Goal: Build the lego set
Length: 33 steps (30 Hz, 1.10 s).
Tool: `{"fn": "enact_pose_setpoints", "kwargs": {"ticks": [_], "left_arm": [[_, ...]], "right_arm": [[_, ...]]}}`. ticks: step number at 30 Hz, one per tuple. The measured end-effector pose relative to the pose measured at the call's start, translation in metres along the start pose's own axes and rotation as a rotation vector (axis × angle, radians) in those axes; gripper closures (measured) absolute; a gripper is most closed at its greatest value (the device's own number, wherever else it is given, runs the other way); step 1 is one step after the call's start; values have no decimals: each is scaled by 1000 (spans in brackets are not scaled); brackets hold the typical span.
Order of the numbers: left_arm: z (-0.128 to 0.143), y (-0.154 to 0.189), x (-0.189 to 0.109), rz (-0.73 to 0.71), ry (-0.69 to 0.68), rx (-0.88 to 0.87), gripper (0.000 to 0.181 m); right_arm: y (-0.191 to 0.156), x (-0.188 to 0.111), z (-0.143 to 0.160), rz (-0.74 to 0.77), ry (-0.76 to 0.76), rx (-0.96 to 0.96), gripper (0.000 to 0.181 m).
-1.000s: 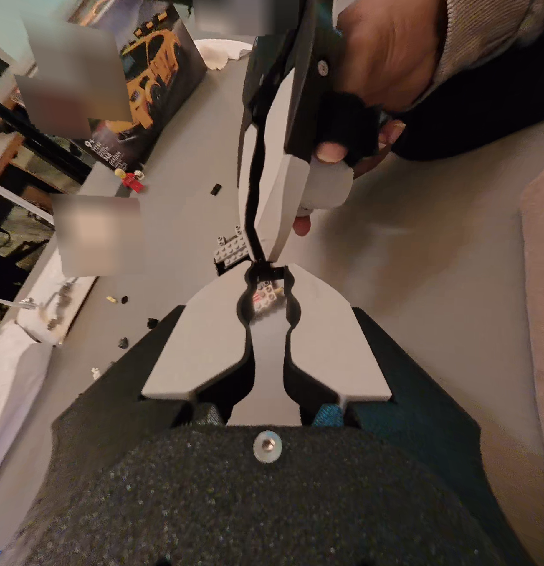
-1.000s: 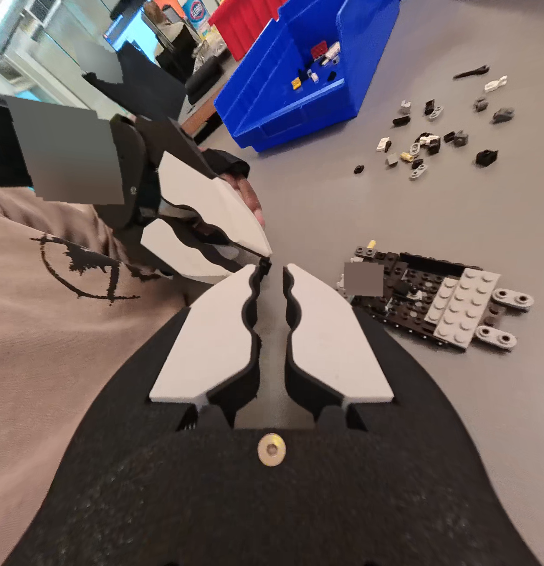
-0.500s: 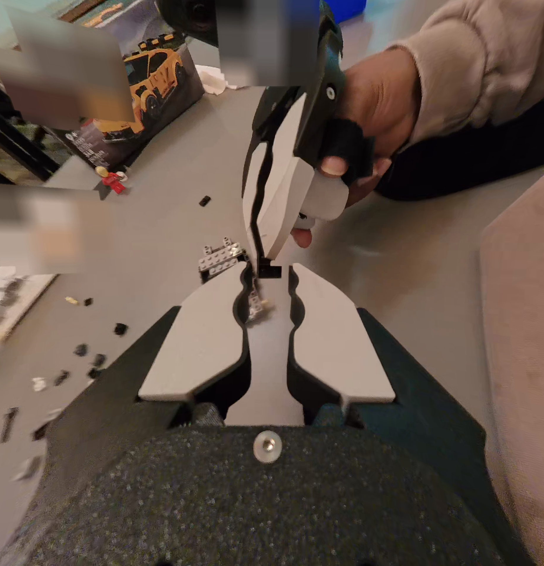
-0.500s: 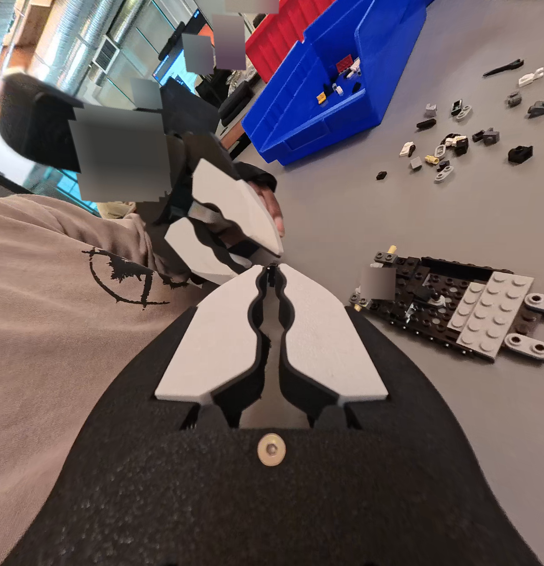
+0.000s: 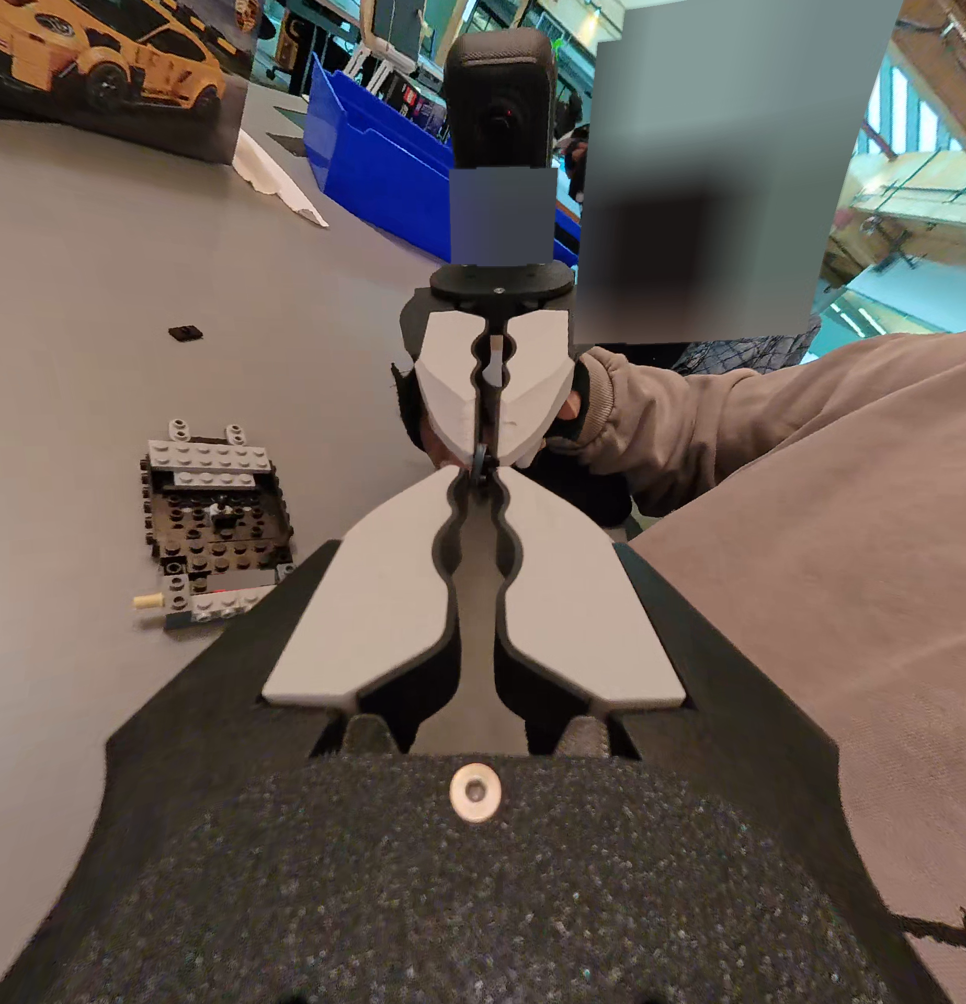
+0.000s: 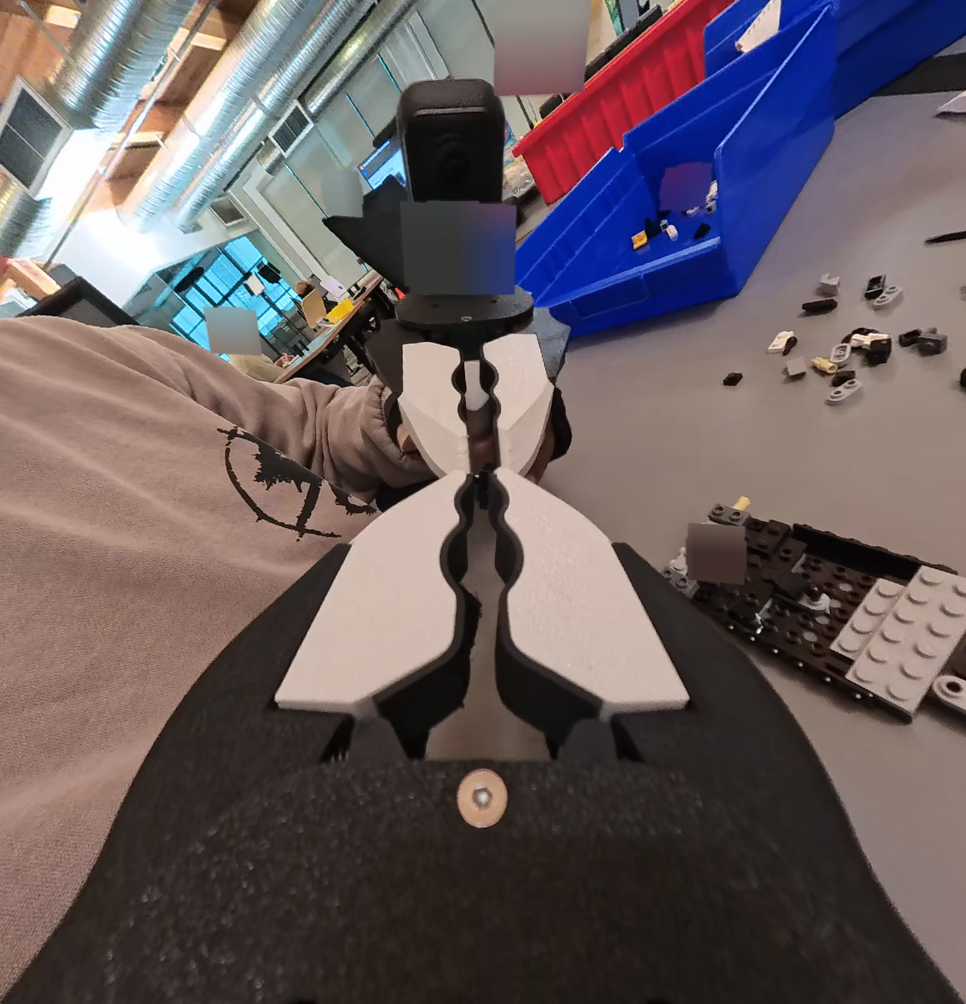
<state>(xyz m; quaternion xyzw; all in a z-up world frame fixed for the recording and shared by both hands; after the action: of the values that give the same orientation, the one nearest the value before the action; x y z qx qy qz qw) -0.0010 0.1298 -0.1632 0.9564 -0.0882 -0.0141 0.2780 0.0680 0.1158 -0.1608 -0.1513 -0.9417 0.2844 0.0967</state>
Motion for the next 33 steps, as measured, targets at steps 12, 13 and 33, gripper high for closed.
{"fn": "enact_pose_setpoints", "kwargs": {"ticks": [12, 13, 33], "left_arm": [[-5, 1, 3, 40, 89, -114, 174], [-5, 0, 3, 35, 90, -111, 176], [4, -2, -1, 48, -42, -90, 176]], "right_arm": [[-1, 0, -9, -10, 86, -11, 177], [-1, 0, -10, -10, 89, -6, 177], [1, 0, -2, -9, 19, -27, 176]]}}
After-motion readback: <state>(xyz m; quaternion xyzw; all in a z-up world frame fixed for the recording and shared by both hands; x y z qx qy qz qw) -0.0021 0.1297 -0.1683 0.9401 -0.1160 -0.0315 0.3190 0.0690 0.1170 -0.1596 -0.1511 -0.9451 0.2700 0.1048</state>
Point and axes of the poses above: each gripper's, where its closed fingertips meet, x out along the fingers, z out of its underside, y = z × x across the jaws, the point moved 4 cm from there along -x, back along the fingers, and after that the axes turned 12 degrees about y, right-handed, at the moved point
